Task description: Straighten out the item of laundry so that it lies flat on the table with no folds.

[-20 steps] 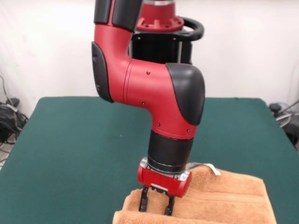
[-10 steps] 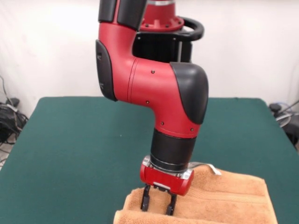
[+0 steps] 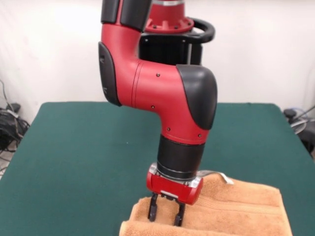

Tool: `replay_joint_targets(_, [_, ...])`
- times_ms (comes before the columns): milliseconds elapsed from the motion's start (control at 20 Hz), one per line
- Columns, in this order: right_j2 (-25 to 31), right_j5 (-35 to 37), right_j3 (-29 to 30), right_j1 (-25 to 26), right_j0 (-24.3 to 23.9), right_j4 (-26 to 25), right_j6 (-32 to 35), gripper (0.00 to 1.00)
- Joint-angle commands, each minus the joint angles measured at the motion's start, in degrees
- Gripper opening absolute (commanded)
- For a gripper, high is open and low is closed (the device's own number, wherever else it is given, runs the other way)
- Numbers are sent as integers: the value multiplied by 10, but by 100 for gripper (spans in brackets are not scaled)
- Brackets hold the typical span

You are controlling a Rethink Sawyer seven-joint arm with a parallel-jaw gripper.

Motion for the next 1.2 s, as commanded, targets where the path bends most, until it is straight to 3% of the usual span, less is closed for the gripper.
replay_joint_targets(50, [77,161,94,61,-4,-5,21,100])
replay_joint_targets(700, [71,152,87,70,-1,-4,31,100])
replay_joint_targets(1050, [27,106,78,80,34,-4,67,100])
replay_joint_targets(1100, [20,84,79,80,40,-9,70,0])
replay_joint_targets(1200, [4,53,82,81,55,-7,90,0])
